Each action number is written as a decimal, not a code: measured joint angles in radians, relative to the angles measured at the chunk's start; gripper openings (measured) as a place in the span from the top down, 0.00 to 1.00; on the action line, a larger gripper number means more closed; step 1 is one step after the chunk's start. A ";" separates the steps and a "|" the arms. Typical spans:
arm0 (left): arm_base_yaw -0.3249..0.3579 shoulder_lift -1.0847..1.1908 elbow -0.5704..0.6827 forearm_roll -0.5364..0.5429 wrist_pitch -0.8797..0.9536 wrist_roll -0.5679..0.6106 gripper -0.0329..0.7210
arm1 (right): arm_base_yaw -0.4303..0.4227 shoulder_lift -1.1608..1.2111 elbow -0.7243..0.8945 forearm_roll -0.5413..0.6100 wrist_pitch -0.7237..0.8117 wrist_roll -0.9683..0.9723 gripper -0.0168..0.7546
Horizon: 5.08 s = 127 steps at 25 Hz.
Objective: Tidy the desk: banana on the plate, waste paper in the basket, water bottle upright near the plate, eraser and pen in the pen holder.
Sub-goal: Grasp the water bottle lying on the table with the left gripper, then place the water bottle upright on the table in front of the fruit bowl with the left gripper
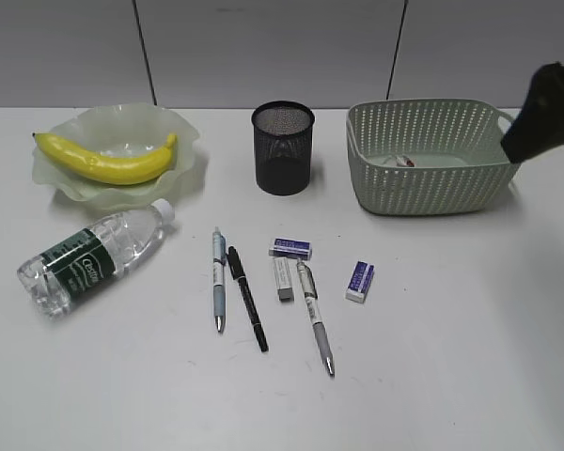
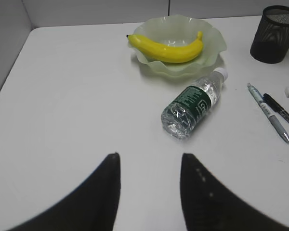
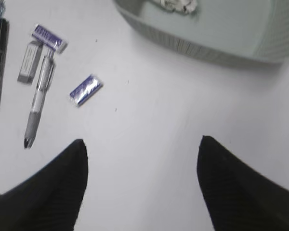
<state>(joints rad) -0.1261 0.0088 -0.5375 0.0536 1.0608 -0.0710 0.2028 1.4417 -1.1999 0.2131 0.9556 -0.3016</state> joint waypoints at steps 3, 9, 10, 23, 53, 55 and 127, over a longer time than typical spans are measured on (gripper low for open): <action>0.000 0.000 0.000 0.000 0.000 0.000 0.55 | 0.000 -0.150 0.107 -0.004 0.031 0.057 0.26; 0.000 0.000 0.000 0.000 0.000 0.000 0.55 | 0.000 -0.501 0.307 -0.047 0.089 0.121 0.26; 0.000 0.000 0.000 0.000 0.000 0.000 0.55 | 0.000 -0.552 0.337 -0.072 0.099 0.142 0.26; 0.000 0.018 -0.002 -0.013 -0.009 0.018 0.55 | 0.000 -1.286 0.628 -0.179 0.138 0.186 0.26; -0.165 1.683 -0.499 -0.407 -0.437 0.658 0.21 | 0.000 -1.404 0.690 -0.194 0.084 0.186 0.26; -0.175 1.711 -0.511 -0.386 -0.452 0.646 0.21 | 0.000 -1.404 0.690 -0.194 0.084 0.186 0.27; -0.312 1.279 0.018 -0.622 -1.402 0.363 0.29 | 0.000 -1.404 0.690 -0.197 0.083 0.186 0.27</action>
<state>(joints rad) -0.4384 1.2881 -0.5197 -0.5685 -0.3408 0.2919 0.2028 0.0378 -0.5094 0.0166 1.0381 -0.1154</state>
